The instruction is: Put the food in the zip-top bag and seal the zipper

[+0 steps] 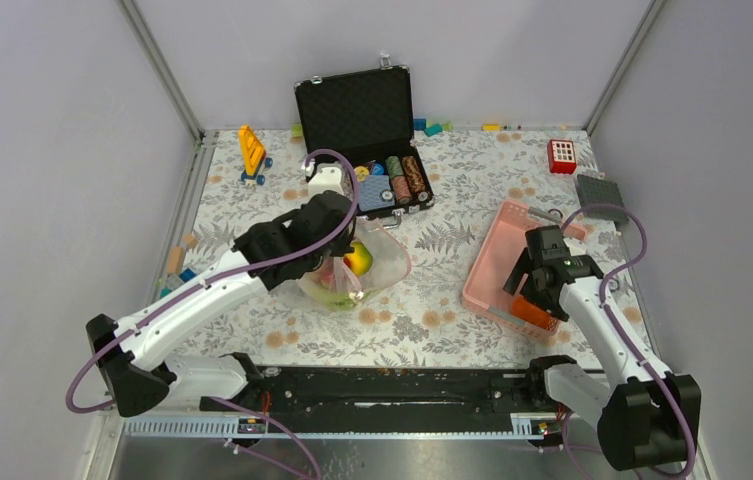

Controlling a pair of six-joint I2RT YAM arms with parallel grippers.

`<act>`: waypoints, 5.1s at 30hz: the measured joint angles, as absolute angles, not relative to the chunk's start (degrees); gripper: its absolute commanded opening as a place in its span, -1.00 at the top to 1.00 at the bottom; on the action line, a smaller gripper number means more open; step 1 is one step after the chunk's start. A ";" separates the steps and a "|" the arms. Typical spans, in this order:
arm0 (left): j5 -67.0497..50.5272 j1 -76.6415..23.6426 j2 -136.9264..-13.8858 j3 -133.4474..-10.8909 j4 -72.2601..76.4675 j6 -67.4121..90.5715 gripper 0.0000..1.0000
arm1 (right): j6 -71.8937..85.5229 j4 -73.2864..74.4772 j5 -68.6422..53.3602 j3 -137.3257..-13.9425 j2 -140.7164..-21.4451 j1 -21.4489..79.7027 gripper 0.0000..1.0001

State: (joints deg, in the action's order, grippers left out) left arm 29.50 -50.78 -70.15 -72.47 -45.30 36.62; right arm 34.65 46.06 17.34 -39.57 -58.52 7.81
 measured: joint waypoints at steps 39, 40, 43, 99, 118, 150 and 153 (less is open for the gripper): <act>22.20 -50.24 -71.64 -72.47 -45.17 35.99 1.00 | 26.52 36.73 1.76 -38.48 -37.95 7.70 -0.25; 22.04 -50.22 -71.68 -72.47 -45.17 35.99 1.00 | 26.06 36.58 -0.38 -39.00 -37.21 7.70 -0.25; 21.65 -50.22 -71.70 -72.47 -45.08 36.01 1.00 | 24.36 36.27 -7.51 -40.84 -36.36 7.70 -0.24; 15.66 -50.06 -70.24 -68.29 -38.72 36.91 1.00 | 26.81 16.21 -1.10 -63.18 -74.87 49.63 -0.99; 15.51 -44.38 -68.49 -67.02 -31.68 35.48 1.00 | 26.92 39.48 20.56 -63.59 -49.91 45.91 -0.99; -24.10 -38.50 -62.57 -78.43 -27.49 9.02 1.00 | -1.45 39.35 4.47 -62.19 -39.33 40.07 -0.99; -30.48 -38.50 -64.05 -78.43 -27.88 6.52 1.00 | -9.21 33.93 -5.82 -60.03 -39.20 40.05 -0.99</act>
